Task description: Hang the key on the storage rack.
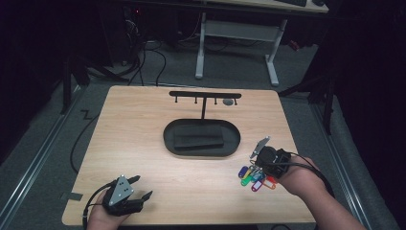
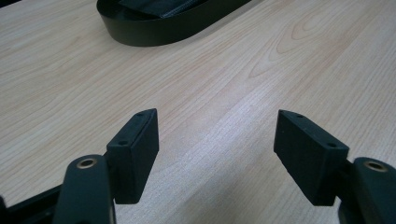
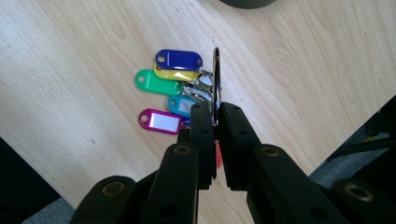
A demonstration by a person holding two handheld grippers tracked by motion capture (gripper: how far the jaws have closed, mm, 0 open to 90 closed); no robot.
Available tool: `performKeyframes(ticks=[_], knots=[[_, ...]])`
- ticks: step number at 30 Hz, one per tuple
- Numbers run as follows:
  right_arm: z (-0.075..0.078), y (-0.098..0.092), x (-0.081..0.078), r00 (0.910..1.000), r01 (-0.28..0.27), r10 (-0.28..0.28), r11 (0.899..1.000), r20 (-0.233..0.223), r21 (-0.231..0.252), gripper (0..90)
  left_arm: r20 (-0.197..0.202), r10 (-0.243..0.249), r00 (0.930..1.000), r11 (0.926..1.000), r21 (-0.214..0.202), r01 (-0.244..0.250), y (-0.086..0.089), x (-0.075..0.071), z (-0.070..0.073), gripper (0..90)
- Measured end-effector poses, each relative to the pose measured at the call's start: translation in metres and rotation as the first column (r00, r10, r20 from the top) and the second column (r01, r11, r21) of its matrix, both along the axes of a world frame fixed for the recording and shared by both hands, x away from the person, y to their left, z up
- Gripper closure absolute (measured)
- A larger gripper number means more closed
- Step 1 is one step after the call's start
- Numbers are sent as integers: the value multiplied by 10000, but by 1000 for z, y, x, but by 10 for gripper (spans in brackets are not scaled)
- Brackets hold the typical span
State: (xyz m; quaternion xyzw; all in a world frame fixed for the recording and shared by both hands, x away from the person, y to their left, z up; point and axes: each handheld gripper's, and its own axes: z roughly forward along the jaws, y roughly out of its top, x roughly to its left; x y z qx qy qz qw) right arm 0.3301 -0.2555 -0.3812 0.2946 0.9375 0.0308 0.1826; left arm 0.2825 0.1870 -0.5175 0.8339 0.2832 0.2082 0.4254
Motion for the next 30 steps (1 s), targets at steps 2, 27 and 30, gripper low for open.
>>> performKeyframes(ticks=[2, 27, 30], knots=[[4, -2, 1, 9999, 120, -120, 9998, 6, 156, 850, 4, -9, 10000, 10000, -12, 9, 0, 0, 0, 316], [62, -2, 4, 9968, 601, -513, 9865, -606, 1523, 852, 23, -145, 9999, 9998, -149, 145, 0, -1, -1, 304], [71, -1, 6, 9974, 565, -487, 9859, -528, 1577, 851, 68, -155, 9999, 9998, -151, 156, -1, -1, -1, 299]])
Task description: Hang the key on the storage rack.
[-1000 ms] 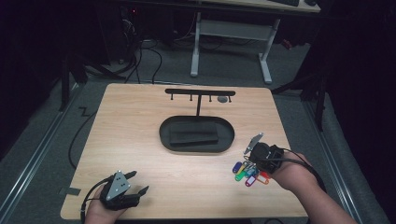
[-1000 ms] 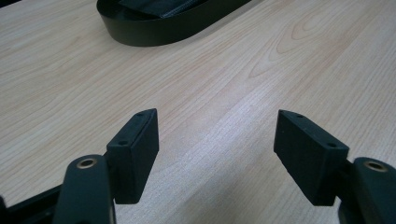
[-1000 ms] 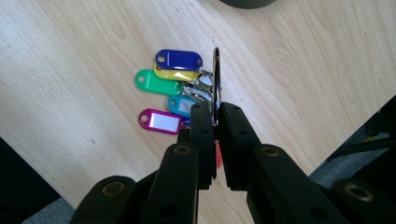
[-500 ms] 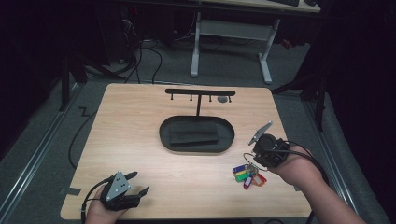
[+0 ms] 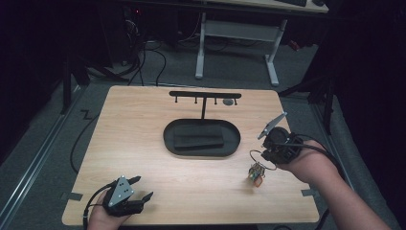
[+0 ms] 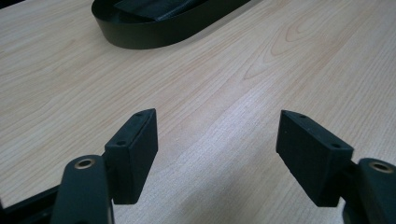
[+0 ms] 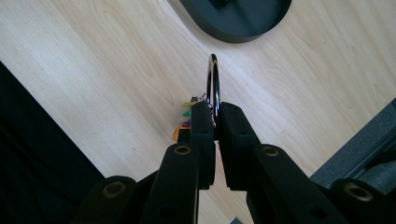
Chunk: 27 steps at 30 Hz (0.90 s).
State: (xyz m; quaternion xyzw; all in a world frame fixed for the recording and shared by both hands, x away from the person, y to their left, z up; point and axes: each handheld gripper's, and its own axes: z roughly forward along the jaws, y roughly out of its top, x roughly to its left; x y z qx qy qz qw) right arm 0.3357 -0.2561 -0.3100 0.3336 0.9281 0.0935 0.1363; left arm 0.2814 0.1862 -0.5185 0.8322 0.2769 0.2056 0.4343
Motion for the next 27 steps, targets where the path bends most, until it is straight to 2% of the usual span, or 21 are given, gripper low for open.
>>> performKeyframes(ticks=[12, 27], knots=[[24, 9, 11, 9997, 103, -108, 9997, 238, 223, 851, 284, 99, 9995, 9999, -68, -97, 1, -1, 1, 266], [23, 20, 39, 9992, 195, -214, 9984, 352, 536, 852, 352, 85, 9993, 9999, -131, -81, 3, -3, 3, 267]])
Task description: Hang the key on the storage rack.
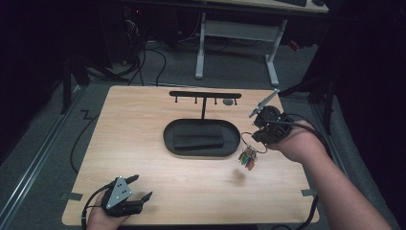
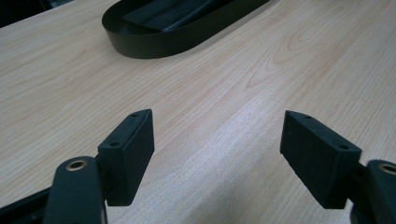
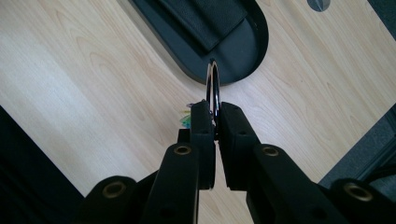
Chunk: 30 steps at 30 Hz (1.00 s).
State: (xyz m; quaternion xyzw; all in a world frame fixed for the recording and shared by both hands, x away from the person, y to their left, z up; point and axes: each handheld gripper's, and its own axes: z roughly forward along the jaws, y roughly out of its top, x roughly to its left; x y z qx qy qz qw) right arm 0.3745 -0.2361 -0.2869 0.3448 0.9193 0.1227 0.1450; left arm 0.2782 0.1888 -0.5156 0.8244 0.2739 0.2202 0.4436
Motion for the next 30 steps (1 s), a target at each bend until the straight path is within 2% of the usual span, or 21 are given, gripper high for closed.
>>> performKeyframes(ticks=[13, 17, 30], knots=[[1, 5, 23, 9996, 282, -282, 9996, -21, 54, 852, 19, -70, 10000, 10000, 8, 70, 1, 0, -1, 271], [2, 7, 29, 9996, 285, -285, 9994, -13, 180, 853, 11, -95, 10000, 9999, -137, 95, 0, 0, 0, 270], [3, 14, 48, 9996, 293, -294, 9994, 46, 181, 853, 98, 10, 10000, 9999, -142, -9, 4, -2, 2, 271]])
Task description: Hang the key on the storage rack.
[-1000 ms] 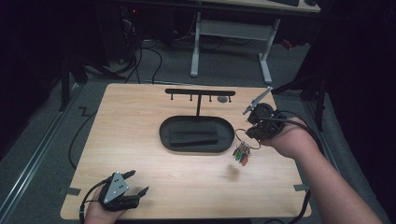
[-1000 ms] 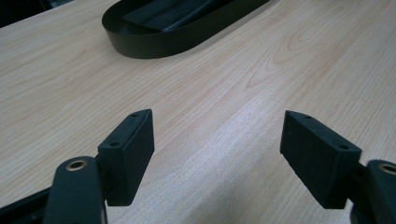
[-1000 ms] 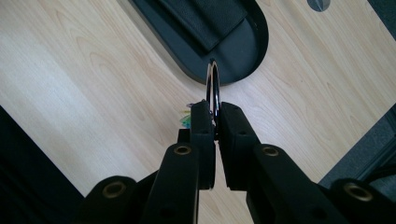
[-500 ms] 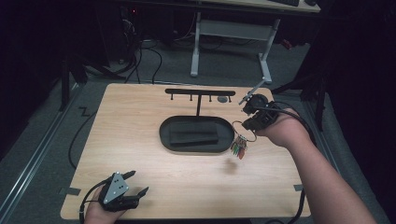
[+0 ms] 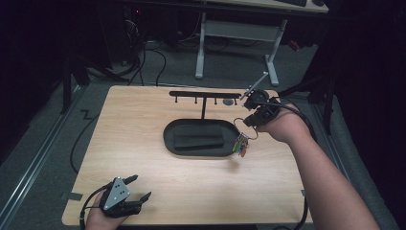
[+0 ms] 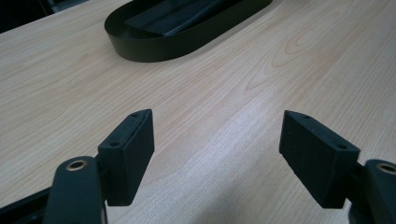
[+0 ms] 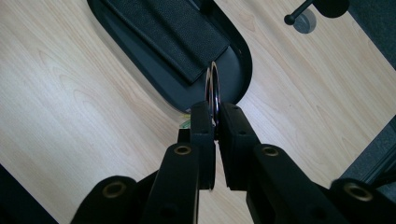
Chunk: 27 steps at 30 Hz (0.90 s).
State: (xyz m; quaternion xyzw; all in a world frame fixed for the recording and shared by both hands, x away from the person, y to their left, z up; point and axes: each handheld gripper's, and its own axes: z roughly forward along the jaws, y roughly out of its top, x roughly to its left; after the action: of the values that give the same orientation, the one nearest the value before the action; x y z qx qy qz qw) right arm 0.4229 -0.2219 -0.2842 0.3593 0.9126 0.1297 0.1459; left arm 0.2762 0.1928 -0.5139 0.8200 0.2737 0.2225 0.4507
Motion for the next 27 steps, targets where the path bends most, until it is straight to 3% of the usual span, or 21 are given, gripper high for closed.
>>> performKeyframes(ticks=[5, 13, 27], knots=[[3, 4, 7, 10000, -18, 18, 10000, -5, -63, 853, 14, 54, 10000, 9999, -123, -54, 3, 0, 2, 271], [7, 4, 22, 9997, 241, -243, 9993, 60, 296, 853, -2, 52, 10000, 10000, -28, -52, 4, 0, 0, 272], [-7, 1, 51, 9976, 662, -672, 9964, 170, 524, 853, -113, -23, 9999, 9999, 114, 25, 3, 2, -2, 275]])
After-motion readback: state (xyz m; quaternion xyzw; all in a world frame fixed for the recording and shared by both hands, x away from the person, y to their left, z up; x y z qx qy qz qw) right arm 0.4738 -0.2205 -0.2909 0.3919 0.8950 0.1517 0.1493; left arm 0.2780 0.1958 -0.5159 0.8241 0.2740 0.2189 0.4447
